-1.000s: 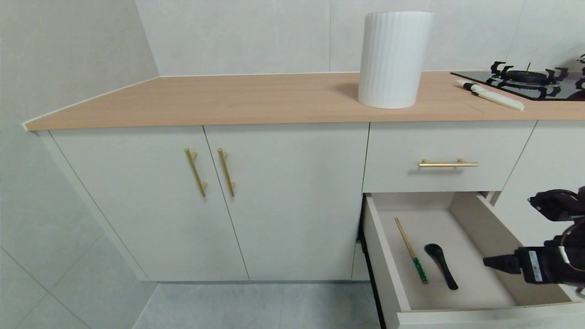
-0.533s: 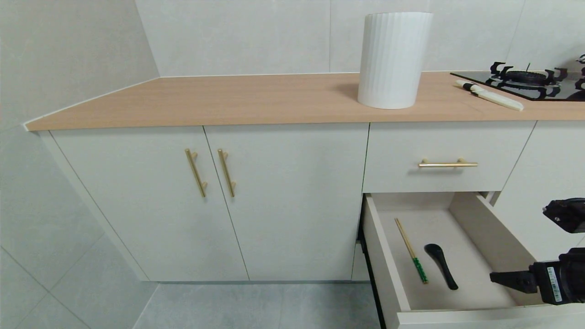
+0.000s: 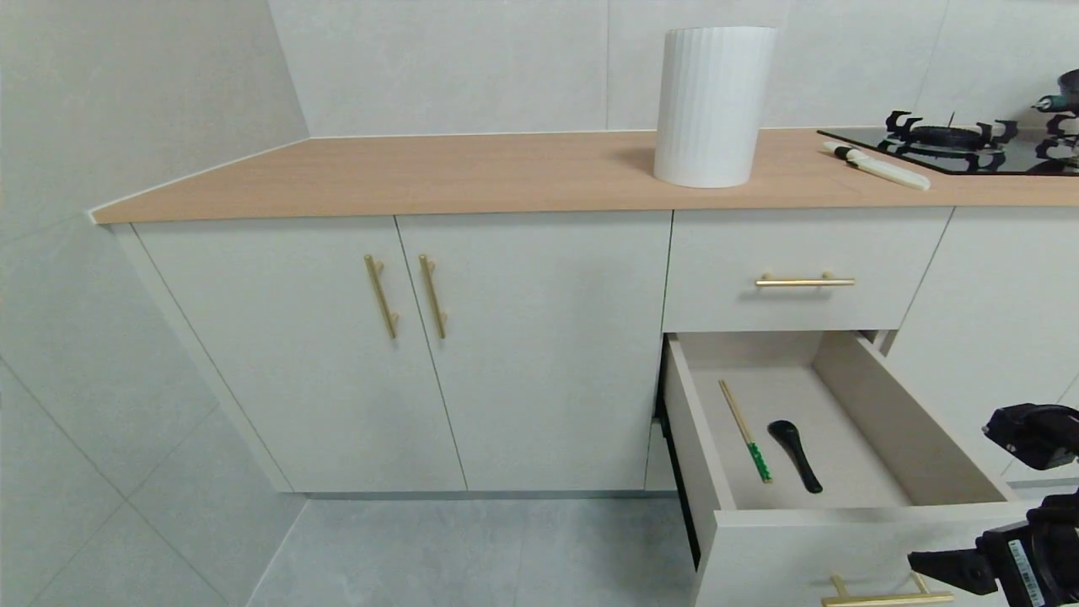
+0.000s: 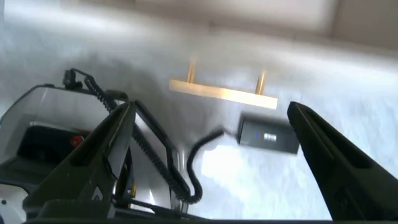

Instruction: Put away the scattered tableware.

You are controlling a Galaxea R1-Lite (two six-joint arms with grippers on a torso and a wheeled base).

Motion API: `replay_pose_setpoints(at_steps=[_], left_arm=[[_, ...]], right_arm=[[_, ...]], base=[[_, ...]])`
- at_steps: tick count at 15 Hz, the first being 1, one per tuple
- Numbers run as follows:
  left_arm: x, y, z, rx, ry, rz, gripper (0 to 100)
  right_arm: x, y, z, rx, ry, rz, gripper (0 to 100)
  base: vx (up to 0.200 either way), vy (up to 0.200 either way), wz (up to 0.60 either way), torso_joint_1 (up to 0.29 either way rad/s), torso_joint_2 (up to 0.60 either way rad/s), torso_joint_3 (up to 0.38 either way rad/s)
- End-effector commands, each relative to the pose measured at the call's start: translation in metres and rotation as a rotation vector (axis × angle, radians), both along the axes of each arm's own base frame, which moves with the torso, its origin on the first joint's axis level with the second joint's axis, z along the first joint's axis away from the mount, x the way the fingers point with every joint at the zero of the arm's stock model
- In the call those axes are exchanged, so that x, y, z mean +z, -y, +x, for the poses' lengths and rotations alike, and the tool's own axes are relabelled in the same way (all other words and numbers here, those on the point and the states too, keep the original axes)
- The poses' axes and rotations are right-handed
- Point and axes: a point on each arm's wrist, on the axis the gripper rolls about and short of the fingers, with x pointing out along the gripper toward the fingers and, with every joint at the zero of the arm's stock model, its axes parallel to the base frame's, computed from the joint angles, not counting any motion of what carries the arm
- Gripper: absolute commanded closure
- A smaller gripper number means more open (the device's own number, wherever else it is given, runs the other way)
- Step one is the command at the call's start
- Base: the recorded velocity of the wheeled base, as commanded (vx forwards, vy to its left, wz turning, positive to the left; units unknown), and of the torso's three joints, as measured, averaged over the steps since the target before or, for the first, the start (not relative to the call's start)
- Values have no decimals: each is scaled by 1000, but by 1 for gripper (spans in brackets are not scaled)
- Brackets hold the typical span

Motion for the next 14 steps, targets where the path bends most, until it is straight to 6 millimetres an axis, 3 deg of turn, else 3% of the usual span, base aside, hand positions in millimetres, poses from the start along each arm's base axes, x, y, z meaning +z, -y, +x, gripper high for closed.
replay_pose_setpoints(at_steps=[1,6,8,14], left_arm=[[0,0,0,0,0,0,0],[0,0,0,0,0,0,0],[0,0,0,2,0,0,0],[0,0,0,2,0,0,0]], right_arm=[[-2,-1,1,5,-24,-4,0],[-27,-4,28,-54,-167,-61,0],[-48,-6,49,-95,-198,-53,0],[-63,-10,78,-100,-117,-37,0]], base=[[0,0,0,0,0,0],[0,0,0,0,0,0],[0,0,0,0,0,0],[0,0,0,0,0,0]])
